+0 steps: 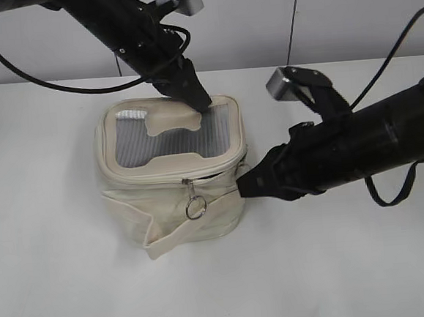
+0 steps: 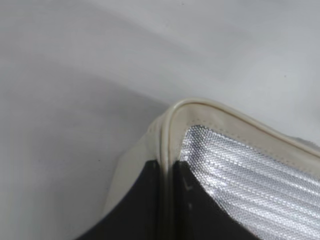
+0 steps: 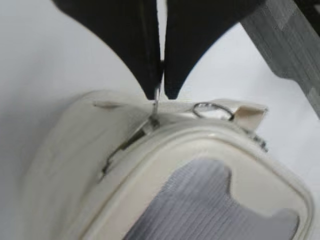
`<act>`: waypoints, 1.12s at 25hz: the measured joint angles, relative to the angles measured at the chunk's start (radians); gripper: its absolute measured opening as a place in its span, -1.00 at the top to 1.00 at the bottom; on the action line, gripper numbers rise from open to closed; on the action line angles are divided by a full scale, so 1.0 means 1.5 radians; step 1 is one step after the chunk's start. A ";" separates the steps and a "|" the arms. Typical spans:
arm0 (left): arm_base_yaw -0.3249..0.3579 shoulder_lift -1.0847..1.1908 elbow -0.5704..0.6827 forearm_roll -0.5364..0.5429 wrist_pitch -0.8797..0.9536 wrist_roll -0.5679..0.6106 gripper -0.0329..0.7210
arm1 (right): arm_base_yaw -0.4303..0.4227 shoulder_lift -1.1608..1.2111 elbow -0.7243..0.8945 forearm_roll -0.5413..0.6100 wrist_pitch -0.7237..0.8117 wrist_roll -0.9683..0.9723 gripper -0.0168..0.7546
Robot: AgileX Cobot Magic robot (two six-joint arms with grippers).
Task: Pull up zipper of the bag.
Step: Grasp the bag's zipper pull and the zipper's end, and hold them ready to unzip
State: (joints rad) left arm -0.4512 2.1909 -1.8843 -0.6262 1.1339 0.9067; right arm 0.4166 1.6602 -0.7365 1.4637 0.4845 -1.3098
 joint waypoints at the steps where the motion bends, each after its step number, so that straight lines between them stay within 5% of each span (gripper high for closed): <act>1: 0.000 0.000 0.000 0.001 -0.002 -0.004 0.81 | 0.016 -0.001 0.000 -0.012 -0.001 0.000 0.93; 7: -0.001 0.000 0.000 0.002 -0.002 -0.018 0.81 | 0.111 -0.002 0.002 -0.057 -0.008 0.036 0.93; 23: -0.001 0.000 0.000 0.002 -0.007 -0.066 0.81 | 0.244 0.068 -0.114 -0.035 -0.110 0.083 0.93; 28: 0.000 0.000 0.000 -0.002 -0.009 -0.083 0.78 | 0.242 0.067 -0.117 -0.178 -0.088 0.263 0.84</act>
State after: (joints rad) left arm -0.4513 2.1909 -1.8843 -0.6290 1.1205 0.7828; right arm 0.7793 1.7614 -0.9118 1.1973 0.3519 -0.9156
